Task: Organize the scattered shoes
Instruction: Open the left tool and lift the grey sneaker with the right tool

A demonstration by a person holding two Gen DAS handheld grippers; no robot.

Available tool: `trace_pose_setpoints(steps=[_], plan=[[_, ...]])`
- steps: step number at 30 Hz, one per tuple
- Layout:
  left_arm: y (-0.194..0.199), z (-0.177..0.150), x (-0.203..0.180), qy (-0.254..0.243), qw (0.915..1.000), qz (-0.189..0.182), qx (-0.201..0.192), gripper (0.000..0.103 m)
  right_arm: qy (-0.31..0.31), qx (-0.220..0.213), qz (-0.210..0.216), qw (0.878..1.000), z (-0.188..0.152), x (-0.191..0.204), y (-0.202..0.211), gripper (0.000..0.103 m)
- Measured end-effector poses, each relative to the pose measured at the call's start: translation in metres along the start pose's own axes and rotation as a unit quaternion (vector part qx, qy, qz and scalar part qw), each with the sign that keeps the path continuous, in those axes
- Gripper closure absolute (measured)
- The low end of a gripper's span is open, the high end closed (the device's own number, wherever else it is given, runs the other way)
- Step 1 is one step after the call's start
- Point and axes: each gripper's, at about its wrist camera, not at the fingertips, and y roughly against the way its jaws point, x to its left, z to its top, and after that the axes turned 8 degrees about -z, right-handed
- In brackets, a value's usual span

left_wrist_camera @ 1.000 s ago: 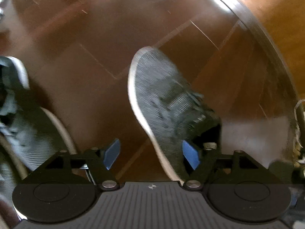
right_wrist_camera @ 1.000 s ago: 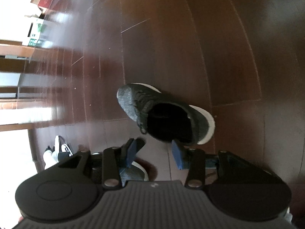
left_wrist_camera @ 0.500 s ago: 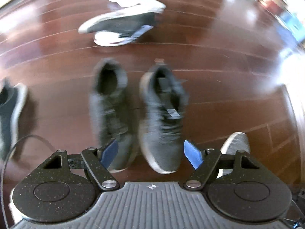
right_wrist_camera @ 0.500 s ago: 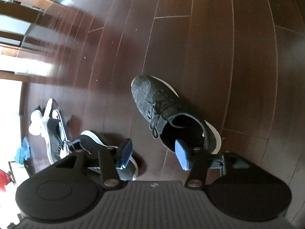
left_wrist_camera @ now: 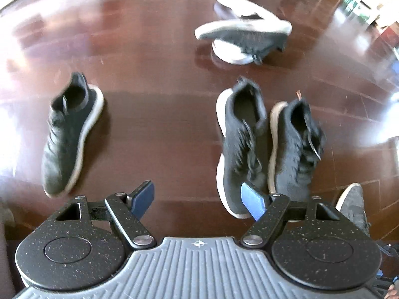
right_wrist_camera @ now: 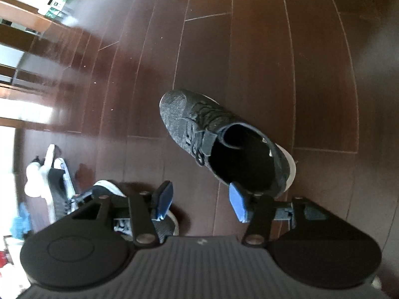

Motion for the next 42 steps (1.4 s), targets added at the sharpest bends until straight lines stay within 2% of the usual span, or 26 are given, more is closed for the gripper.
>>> trace_pose_setpoints(steps=[3,6,11,14,20,25,31,39,42], plan=[[0.006,0.003,0.031,0.051,0.9979,0.016,-0.037,0.020,0.027,-0.010,-0.022,0.999,-0.002,0.016,-0.015,0.049],[0.008,-0.014,0.061,0.124,0.9909,0.026,-0.046,0.020,0.056,-0.012,-0.034,0.998,0.001,0.024,-0.028,0.049],[0.002,-0.049,0.067,0.146,0.9885,0.039,-0.009,0.020,0.049,-0.015,-0.035,0.998,0.019,0.014,-0.036,0.042],[0.004,-0.048,0.058,0.128,0.9908,0.039,-0.021,0.020,0.026,-0.019,-0.033,0.999,0.030,0.005,-0.042,0.040],[0.002,-0.048,0.041,0.087,0.9955,0.034,-0.014,0.020,-0.031,-0.015,-0.016,0.999,0.033,-0.017,-0.061,0.038],[-0.005,-0.047,0.034,0.064,0.9974,0.032,-0.009,0.020,-0.042,-0.037,-0.007,0.998,0.029,-0.014,-0.079,0.038],[-0.011,-0.054,0.036,0.073,0.9967,0.034,0.003,0.020,-0.056,-0.063,-0.028,0.996,0.035,-0.013,-0.098,0.037],[-0.018,-0.054,0.023,0.067,0.9974,0.018,0.016,0.020,-0.032,-0.057,-0.033,0.997,0.036,-0.016,-0.110,0.036],[-0.021,-0.053,0.018,0.069,0.9973,0.008,0.022,0.020,-0.040,-0.049,-0.030,0.998,0.037,-0.018,-0.110,0.036]])
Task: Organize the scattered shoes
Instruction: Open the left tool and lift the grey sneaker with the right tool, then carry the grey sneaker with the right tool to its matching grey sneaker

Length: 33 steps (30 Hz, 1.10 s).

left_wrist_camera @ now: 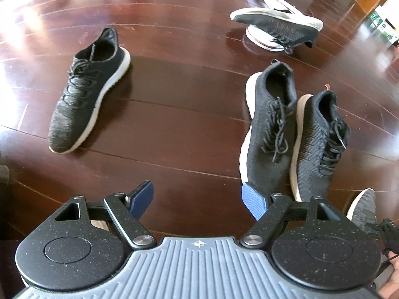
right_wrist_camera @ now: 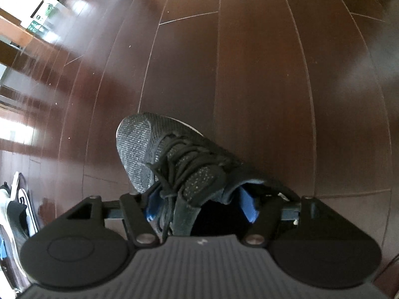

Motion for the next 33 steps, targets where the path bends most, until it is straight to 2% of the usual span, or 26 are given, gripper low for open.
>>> trace_pose_setpoints(steps=[4,5,8,13,17,24,25,28,30,33], plan=[[-0.002,0.002,-0.004,-0.004,1.0000,-0.007,0.003,0.020,-0.002,0.004,-0.002,1.000,-0.001,0.003,-0.004,0.037],[-0.002,0.003,-0.004,-0.004,1.0000,-0.007,0.003,0.020,0.002,0.004,-0.004,1.000,0.000,0.005,-0.005,0.049],[-0.004,0.006,0.001,0.003,1.0000,-0.001,0.002,0.020,0.023,0.000,0.000,1.000,0.003,0.013,-0.003,0.066],[-0.003,0.013,0.010,0.020,0.9998,-0.002,0.003,0.020,0.096,-0.026,-0.029,0.995,0.004,0.029,0.013,0.075],[0.000,0.017,0.013,0.026,0.9996,-0.006,-0.001,0.020,0.186,-0.058,-0.056,0.979,0.002,0.049,0.031,0.079],[0.005,0.019,0.016,0.040,0.9991,-0.013,-0.005,0.020,0.342,-0.084,-0.058,0.934,-0.006,0.083,0.069,0.079],[0.006,0.019,0.016,0.042,0.9990,-0.016,-0.006,0.020,0.377,-0.085,-0.052,0.921,-0.011,0.092,0.080,0.079],[0.009,0.019,0.016,0.038,0.9990,-0.022,-0.008,0.020,0.430,-0.084,-0.034,0.898,-0.023,0.108,0.099,0.079],[0.010,0.020,0.018,0.043,0.9988,-0.019,-0.013,0.020,0.500,-0.090,-0.011,0.861,-0.043,0.127,0.124,0.079],[0.014,0.024,0.028,0.064,0.9976,-0.013,-0.025,0.020,0.572,-0.089,0.022,0.815,-0.069,0.147,0.149,0.079]])
